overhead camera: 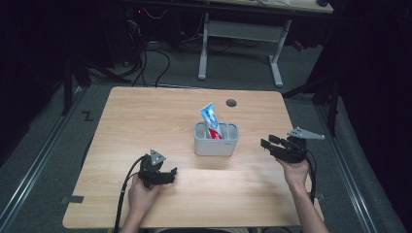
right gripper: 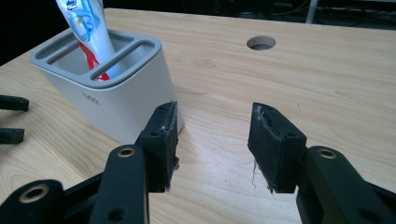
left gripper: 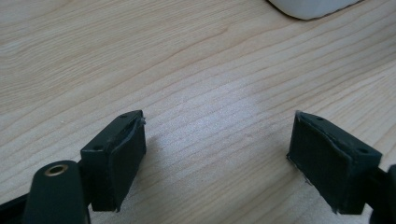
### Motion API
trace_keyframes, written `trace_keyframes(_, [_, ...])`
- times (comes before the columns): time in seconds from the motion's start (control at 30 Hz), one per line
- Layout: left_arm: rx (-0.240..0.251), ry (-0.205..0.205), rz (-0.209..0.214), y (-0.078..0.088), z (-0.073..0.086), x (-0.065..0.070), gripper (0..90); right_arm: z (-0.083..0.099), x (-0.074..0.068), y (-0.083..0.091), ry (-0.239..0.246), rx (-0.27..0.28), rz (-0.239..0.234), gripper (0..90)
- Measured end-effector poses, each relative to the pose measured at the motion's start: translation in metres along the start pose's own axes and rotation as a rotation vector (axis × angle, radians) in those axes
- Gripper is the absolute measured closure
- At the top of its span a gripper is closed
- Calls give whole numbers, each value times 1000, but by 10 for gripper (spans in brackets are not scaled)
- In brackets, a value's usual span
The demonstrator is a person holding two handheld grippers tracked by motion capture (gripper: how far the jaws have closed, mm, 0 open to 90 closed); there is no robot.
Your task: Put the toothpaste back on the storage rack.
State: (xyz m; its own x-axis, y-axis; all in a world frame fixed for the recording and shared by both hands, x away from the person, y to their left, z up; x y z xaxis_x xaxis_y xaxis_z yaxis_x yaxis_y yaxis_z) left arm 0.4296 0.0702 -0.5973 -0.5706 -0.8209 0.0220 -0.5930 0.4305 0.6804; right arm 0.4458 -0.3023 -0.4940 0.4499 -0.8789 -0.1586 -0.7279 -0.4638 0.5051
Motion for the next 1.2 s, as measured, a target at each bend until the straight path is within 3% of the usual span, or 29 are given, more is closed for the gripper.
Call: trace_keyframes(1.2, [0,0,0,0,0,0,192,47,6,0,-54,-76,32,529])
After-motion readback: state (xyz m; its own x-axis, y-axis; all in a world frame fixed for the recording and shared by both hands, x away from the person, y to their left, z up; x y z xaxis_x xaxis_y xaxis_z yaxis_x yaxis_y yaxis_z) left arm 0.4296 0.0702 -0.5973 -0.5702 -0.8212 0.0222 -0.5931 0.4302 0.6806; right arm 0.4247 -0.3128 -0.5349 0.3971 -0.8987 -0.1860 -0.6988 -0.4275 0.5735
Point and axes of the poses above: each handheld gripper's, and its own axes: y roughly backward along the jaws, z roughly out of its underside, x roughly to its right, the point moved 9 cm from there along -y, roughly forward along the jaws, and after that the axes turned 1 degree about z, right-handed, at the moved point
